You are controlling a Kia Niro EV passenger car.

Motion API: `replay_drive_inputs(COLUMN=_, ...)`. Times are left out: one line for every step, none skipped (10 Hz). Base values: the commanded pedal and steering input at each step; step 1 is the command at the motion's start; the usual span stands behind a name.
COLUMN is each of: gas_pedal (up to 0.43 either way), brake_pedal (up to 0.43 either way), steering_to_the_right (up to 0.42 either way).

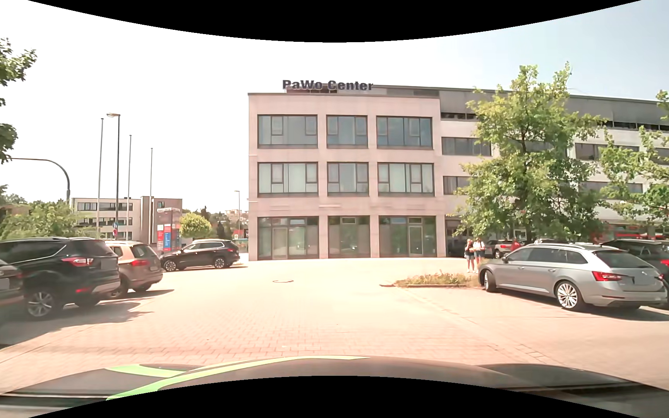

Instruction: Follow the waypoints while adhering to traffic rules and regulations

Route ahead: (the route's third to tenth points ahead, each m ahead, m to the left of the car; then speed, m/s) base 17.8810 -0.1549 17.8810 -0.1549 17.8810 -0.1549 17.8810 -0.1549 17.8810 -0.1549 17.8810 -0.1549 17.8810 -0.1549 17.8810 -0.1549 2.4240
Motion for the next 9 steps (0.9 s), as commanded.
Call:
replay_drive_inputs(gas_pedal=0.028, brake_pedal=0.000, steering_to_the_right=0.054)
replay_drive_inputs(gas_pedal=0.020, brake_pedal=0.000, steering_to_the_right=0.035)
replay_drive_inputs(gas_pedal=0.008, brake_pedal=0.000, steering_to_the_right=0.020)
replay_drive_inputs(gas_pedal=0.008, brake_pedal=0.000, steering_to_the_right=0.011)
replay_drive_inputs(gas_pedal=0.008, brake_pedal=0.000, steering_to_the_right=-0.003)
replay_drive_inputs(gas_pedal=0.000, brake_pedal=0.000, steering_to_the_right=-0.021)
replay_drive_inputs(gas_pedal=0.000, brake_pedal=0.000, steering_to_the_right=-0.031)
replay_drive_inputs(gas_pedal=0.000, brake_pedal=0.000, steering_to_the_right=-0.037)
replay_drive_inputs(gas_pedal=0.000, brake_pedal=0.000, steering_to_the_right=-0.044)
